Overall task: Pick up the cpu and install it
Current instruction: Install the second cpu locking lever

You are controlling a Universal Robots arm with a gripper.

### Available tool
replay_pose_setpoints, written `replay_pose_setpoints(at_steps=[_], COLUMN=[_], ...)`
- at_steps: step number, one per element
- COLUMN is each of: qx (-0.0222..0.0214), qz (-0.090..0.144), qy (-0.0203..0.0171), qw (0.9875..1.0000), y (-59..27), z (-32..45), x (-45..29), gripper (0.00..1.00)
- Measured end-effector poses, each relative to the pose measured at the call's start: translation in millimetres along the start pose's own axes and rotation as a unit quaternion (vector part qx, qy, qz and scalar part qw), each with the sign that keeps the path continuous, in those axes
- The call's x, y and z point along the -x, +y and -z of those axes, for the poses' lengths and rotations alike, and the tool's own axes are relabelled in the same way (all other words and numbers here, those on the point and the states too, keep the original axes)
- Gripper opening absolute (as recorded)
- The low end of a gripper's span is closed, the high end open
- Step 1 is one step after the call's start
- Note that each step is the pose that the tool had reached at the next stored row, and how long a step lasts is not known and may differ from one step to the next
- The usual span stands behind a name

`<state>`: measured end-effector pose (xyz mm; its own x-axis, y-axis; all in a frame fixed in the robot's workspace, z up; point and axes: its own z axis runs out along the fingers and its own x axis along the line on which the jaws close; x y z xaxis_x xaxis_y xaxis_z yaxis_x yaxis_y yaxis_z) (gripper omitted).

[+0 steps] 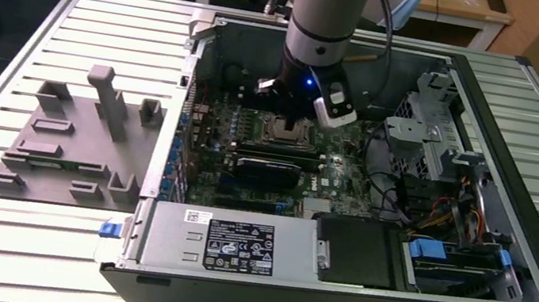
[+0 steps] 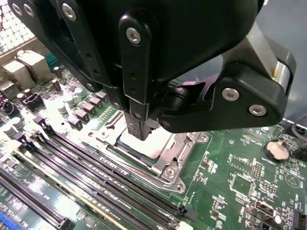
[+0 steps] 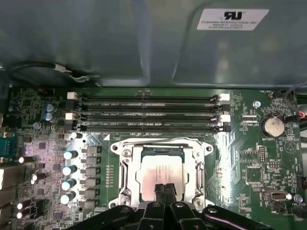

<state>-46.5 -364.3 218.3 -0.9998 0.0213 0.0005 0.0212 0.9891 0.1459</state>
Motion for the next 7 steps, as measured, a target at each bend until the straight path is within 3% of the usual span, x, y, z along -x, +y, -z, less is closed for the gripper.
replay_pose_setpoints(at_steps=[2,7], qx=[-0.0002,-0.0002], qz=[0.000,0.000], qy=[-0.0001,-0.0001], qw=[1.0000,1.0000], y=[4.0,4.2], z=[-1.1,-1.2], x=[0.0,0.0], gripper=[0.11,0.11])
